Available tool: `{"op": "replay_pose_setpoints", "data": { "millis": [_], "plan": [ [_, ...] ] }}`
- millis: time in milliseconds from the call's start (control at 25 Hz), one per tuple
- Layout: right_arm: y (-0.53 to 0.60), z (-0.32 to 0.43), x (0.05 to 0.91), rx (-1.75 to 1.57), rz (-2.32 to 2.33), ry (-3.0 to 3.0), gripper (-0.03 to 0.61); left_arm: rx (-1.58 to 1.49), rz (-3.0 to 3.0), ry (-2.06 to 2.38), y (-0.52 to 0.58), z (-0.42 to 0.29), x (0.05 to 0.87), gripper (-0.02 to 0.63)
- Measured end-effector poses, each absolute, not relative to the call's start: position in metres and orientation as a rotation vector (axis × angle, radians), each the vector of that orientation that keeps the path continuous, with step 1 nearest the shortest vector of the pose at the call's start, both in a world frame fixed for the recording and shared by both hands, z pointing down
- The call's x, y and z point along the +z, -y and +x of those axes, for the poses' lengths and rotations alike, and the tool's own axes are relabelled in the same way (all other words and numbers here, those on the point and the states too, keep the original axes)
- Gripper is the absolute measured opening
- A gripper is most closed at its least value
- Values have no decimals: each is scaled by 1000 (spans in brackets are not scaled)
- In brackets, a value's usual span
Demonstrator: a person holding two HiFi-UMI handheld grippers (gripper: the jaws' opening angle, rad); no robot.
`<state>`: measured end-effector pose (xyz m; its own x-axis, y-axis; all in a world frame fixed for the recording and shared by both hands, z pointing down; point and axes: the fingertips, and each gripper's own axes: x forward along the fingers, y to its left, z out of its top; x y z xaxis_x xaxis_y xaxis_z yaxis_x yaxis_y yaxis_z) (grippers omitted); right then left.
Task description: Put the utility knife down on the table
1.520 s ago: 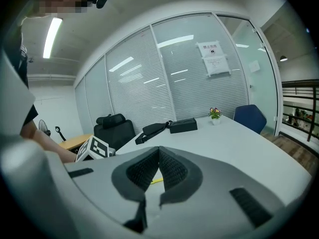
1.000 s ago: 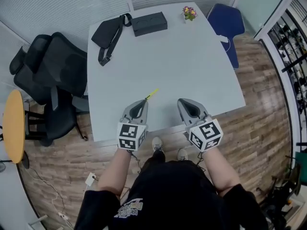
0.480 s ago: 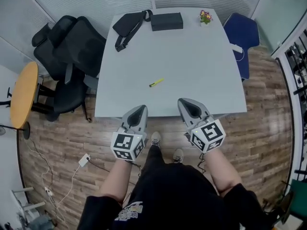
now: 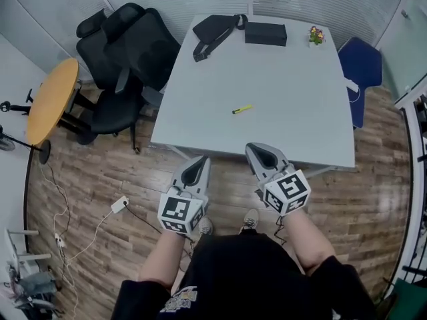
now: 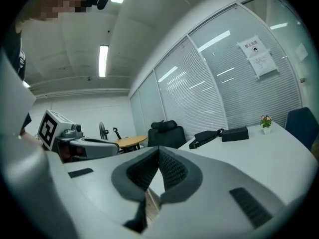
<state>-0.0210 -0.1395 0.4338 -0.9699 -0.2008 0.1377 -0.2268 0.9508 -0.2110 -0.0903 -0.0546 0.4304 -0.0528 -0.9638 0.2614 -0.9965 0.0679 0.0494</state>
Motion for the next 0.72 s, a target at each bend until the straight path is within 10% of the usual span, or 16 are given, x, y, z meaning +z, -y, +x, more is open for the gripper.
{"op": "replay_pose_setpoints", "data": {
  "millis": [720],
  "plan": [
    [26, -44, 429, 284, 720, 2907, 3, 92, 2254, 1863, -33, -134, 431, 5]
  ]
}}
